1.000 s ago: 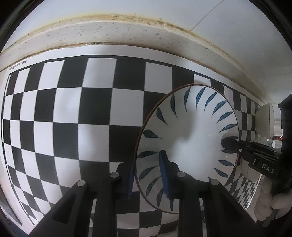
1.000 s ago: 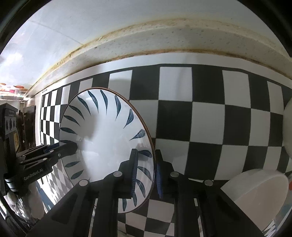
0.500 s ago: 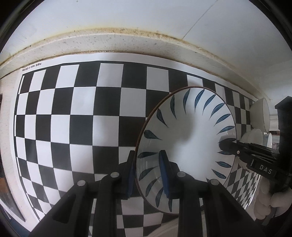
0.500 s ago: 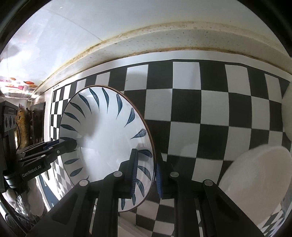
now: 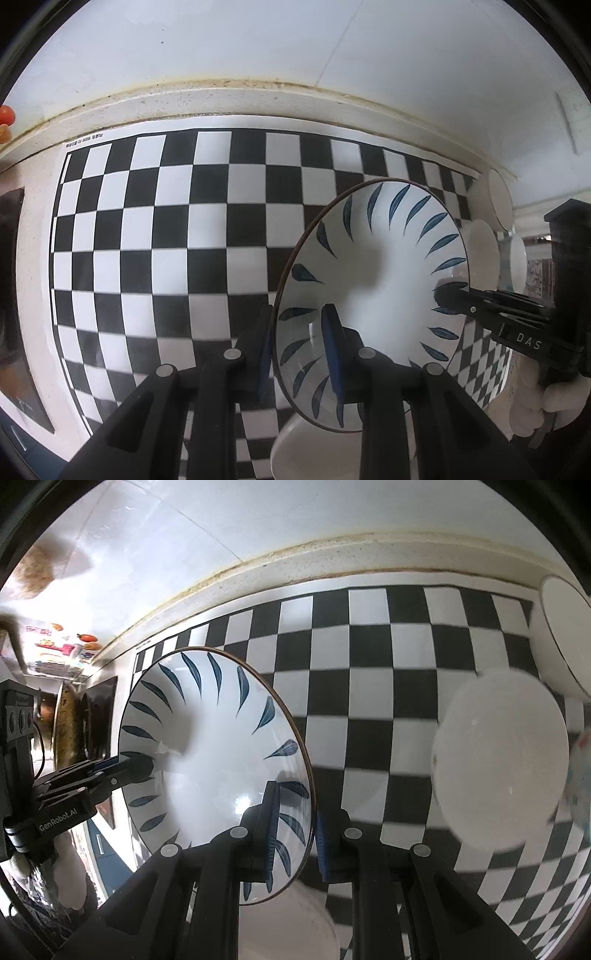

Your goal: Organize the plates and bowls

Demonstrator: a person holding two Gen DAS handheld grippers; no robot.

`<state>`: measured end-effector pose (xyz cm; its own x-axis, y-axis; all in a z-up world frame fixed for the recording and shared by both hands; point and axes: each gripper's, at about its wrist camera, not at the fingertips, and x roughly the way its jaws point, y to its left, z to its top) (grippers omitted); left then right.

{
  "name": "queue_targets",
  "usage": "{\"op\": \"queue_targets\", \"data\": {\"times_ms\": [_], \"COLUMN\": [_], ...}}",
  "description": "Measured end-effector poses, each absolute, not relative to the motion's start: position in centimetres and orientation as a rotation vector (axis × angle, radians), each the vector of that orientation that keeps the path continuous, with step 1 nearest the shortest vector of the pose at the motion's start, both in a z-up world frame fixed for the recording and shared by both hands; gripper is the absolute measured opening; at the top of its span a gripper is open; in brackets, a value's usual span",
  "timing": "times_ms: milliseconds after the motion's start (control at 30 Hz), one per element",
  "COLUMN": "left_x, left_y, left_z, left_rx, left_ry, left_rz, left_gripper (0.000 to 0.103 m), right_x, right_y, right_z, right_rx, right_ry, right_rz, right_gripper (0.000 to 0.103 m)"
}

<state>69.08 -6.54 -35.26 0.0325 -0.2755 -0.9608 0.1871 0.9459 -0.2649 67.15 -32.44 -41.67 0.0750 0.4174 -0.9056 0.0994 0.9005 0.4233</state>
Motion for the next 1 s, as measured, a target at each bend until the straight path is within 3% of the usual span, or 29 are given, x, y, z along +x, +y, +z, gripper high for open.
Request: {"op": "queue_targets", "data": {"times_ms": [200,1000], "left_x": [66.3,57.5], "left_y": [-6.5,-6.3], "left_z": [-34.1,-37.5], "left_rx": [-0.035,0.024], "left_ry": [1.491,1.606], "left_rz": [-0.390,-0.414], "left_gripper": [0.023,0.023], "right_x": [62.9,49.9], "right_y": [-32.7,-30.2], "right_z": [-41.1,-45.4], "right_rx": [0.476,0.500], "right_ry": [1.485,1.593], "right_rz": [0.250,0.253], "right_gripper": [0.019,0.019]}}
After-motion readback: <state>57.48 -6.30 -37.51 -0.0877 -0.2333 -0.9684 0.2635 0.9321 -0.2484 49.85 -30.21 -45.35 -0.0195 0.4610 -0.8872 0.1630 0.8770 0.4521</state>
